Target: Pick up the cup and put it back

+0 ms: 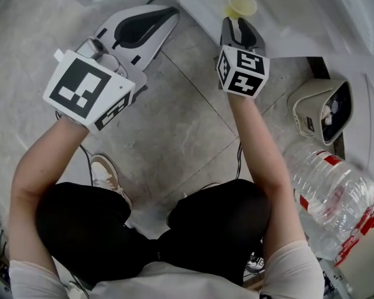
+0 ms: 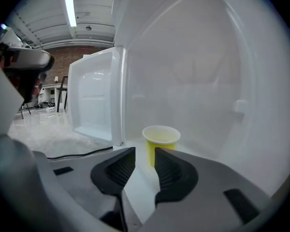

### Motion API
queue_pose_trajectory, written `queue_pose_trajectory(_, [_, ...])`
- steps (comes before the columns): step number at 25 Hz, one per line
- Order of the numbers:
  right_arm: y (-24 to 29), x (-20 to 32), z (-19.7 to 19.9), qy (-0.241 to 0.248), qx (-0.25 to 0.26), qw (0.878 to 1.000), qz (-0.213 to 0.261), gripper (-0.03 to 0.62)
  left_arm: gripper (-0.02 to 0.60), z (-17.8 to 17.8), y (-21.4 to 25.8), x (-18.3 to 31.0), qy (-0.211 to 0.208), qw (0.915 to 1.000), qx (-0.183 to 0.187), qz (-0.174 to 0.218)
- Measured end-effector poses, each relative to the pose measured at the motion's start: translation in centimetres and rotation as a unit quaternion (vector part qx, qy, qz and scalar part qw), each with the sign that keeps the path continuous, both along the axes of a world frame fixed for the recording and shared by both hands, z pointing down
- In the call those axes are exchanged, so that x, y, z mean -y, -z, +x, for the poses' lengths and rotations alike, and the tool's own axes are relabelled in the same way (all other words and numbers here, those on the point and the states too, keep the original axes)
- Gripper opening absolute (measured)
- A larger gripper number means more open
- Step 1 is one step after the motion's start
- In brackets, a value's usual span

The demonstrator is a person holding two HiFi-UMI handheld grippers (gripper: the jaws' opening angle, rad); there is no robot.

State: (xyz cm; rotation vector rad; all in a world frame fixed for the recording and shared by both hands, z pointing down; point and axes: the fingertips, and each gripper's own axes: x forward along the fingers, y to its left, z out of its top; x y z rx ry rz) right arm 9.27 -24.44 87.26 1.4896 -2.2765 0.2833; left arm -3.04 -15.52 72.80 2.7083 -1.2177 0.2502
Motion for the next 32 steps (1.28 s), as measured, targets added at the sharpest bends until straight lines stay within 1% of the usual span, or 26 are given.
queue_pose_trajectory(3, [-0.1,0.5,-0.2,-0.013,0.006,1.0,-0.001,0.132,0.023,-0.1,1.2,-0.2,0.007,0.9999,-0.007,0.004])
queue_pose_trajectory(8, [-0.6,1.4,0.2,-0.054,0.03,0.998,-0.015,0.209,0.023,-0.5,3.5,-0.6,0.015,0.9997,-0.013,0.016])
queue_pose_trajectory(11, [-0.3,2.5,0.0,-0.067,0.04,0.997,-0.011,0.272,0.023,-1.1,3.3,-0.9,0.02,0.9997,-0.007,0.012])
queue_pose_trajectory(16, [-0.2,4.5,0.6,-0.097,0.05,0.994,-0.016,0.324,0.023,-1.8,2.9,-1.5,0.022,0.9998,0.0,0.004])
queue_pose_trajectory(19, [-0.6,6.0,1.0,-0.107,0.037,0.993,-0.016,0.341,0.023,-2.3,3.3,-1.6,0.024,0.9997,-0.002,0.005])
queue_pose_trajectory(22, [-1.2,7.0,0.7,-0.104,0.025,0.994,-0.017,0.341,0.023,-2.7,3.3,-1.6,0.026,0.9997,-0.002,0.001])
queue_pose_trajectory(27, [-1.6,7.8,1.0,-0.119,0.041,0.992,-0.023,0.339,0.023,-3.3,3.3,-1.6,0.029,0.9996,-0.002,-0.002])
queue_pose_trajectory(32, [-2.1,8.6,1.4,-0.118,0.027,0.992,-0.024,0.337,0.023,-4.2,3.3,-2.1,0.029,0.9995,0.01,-0.003])
